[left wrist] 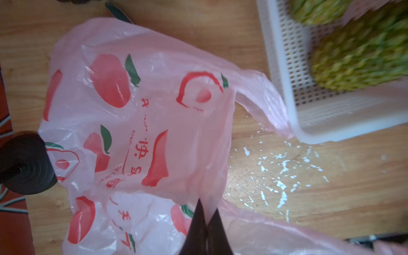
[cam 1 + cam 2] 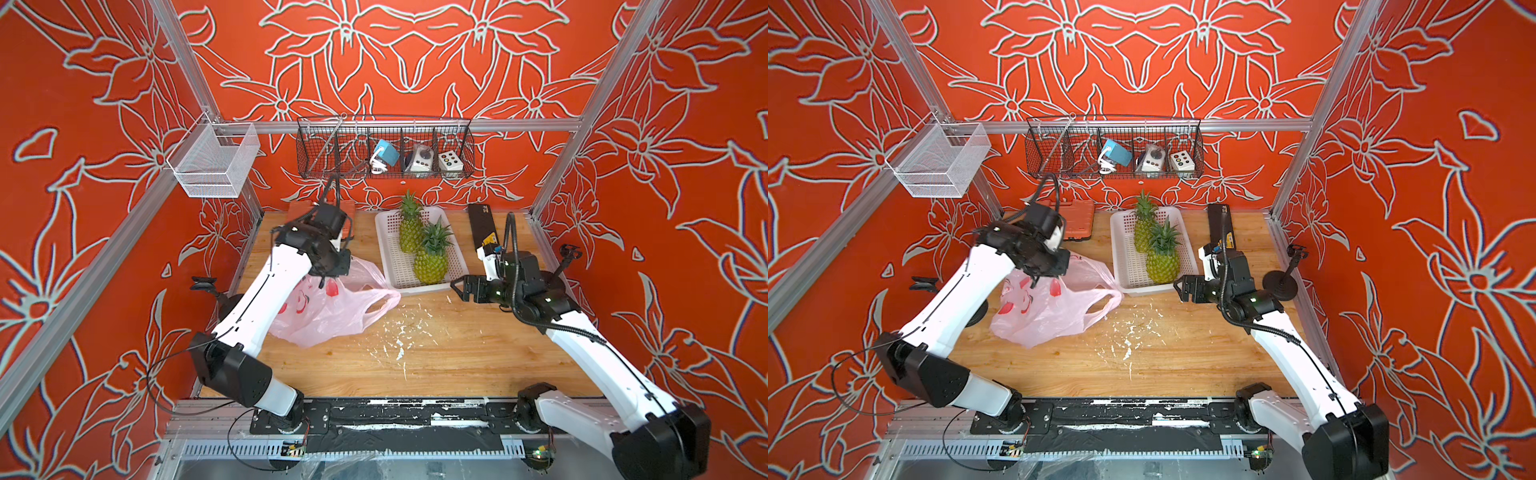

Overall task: Place the pineapple into a plastic bag & tie a knot
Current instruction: Pick up the plastic bag at the center of the board, then pick up the pineapple from the basket.

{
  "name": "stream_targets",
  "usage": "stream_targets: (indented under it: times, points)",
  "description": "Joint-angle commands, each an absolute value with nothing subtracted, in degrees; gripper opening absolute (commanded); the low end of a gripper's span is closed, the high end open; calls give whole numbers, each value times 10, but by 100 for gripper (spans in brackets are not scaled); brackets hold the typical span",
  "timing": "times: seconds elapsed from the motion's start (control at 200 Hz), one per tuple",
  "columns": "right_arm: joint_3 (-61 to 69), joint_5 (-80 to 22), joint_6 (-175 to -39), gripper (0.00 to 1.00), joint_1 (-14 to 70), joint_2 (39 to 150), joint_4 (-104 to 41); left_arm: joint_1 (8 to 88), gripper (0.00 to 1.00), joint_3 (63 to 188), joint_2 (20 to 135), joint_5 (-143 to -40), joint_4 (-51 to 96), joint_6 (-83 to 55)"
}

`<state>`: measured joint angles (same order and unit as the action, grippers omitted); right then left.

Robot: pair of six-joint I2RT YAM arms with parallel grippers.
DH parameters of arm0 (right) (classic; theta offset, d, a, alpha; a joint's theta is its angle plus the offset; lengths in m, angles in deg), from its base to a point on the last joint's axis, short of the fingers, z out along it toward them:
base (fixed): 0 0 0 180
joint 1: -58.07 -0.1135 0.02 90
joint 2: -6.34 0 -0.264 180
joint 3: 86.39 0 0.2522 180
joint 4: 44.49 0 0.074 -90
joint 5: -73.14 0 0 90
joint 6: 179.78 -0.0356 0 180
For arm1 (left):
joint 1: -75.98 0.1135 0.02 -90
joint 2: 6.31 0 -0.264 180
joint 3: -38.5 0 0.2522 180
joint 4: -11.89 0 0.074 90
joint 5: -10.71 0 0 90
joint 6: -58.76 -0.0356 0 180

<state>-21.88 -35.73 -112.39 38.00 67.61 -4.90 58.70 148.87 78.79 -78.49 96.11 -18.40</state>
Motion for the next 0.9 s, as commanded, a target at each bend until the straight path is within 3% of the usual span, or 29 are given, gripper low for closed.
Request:
stream_targets:
  times: [0.0,0.29,0.52,0.756,0.896]
  points:
    - [-178,-304,-1095,97,364,703,-31,603,0,1538,786,-879,1071,-201]
    - [-77,-265,-1068,98,347,813,-22,652,0,1558,720,-913,1049,-167]
    - [-40,-249,-1061,98,342,847,-23,689,0,1560,683,-1048,987,-99]
    - [-13,-233,-1047,98,341,886,-33,722,0,1336,654,-1233,801,15]
    - [-2,-250,-1039,97,336,907,-53,729,0,1232,652,-1261,716,51]
